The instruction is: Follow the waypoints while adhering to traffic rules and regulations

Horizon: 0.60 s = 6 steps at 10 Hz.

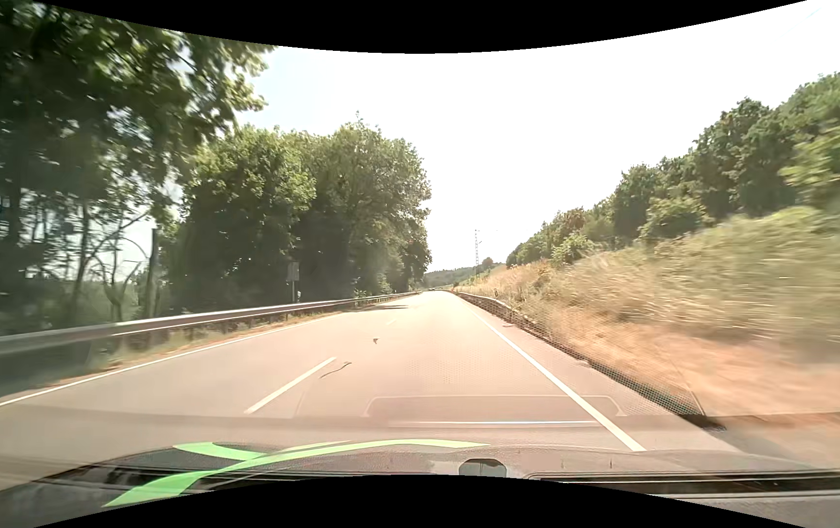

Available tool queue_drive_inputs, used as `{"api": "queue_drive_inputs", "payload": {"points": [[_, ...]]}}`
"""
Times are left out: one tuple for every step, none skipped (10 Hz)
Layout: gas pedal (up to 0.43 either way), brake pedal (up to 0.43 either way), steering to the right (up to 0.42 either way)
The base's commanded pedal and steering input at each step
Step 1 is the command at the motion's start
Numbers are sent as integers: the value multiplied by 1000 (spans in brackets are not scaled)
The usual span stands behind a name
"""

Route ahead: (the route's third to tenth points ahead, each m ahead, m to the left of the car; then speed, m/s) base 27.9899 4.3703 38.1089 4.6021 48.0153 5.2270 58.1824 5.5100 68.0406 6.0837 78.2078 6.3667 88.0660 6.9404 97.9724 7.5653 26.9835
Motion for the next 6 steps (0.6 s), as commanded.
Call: {"api": "queue_drive_inputs", "payload": {"points": [[220,0,-5],[228,0,-5],[240,0,-5],[248,0,-5],[260,0,-5],[268,0,-4]]}}
